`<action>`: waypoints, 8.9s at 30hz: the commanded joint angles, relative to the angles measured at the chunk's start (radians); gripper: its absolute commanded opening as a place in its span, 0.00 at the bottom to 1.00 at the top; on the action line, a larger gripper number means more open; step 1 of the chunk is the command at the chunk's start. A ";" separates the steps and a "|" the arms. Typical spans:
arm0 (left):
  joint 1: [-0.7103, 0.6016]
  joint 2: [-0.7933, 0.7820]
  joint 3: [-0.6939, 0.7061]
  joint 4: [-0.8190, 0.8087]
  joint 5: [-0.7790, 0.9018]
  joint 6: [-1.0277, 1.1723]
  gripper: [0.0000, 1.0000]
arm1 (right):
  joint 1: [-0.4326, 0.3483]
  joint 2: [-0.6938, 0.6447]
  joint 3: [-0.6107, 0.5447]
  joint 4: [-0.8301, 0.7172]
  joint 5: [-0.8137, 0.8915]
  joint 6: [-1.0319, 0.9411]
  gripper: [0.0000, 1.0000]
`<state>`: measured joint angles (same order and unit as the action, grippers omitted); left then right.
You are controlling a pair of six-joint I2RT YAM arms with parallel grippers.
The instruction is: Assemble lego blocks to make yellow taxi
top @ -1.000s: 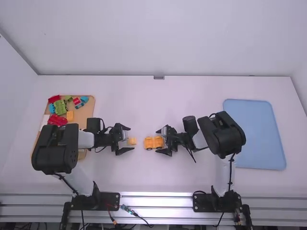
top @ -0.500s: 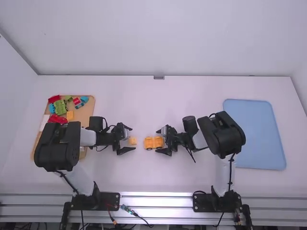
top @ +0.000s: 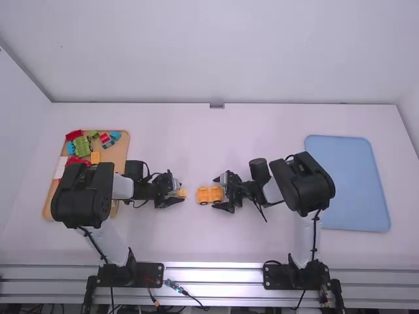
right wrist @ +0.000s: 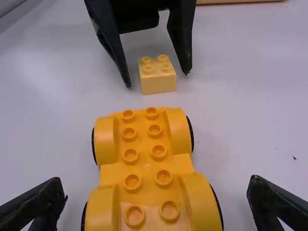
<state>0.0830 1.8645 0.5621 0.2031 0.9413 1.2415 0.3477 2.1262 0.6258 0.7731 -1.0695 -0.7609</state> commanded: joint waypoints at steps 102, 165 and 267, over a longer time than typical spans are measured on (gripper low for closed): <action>-0.334 -0.003 0.066 0.068 -0.041 -0.178 0.02 | 0.077 0.087 0.080 -0.093 0.046 -0.051 0.48; -0.325 -0.080 0.085 -0.009 -0.066 -0.303 0.02 | 0.059 0.087 0.094 -0.101 0.046 -0.029 0.52; 0.451 -0.244 0.529 -0.803 -0.988 -2.137 0.93 | 0.023 -0.731 0.008 -0.684 0.598 0.081 0.99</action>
<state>0.5198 1.5837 1.0561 -0.5888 -0.0090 -0.7795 0.3630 1.4250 0.6373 0.0868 -0.4839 -0.6830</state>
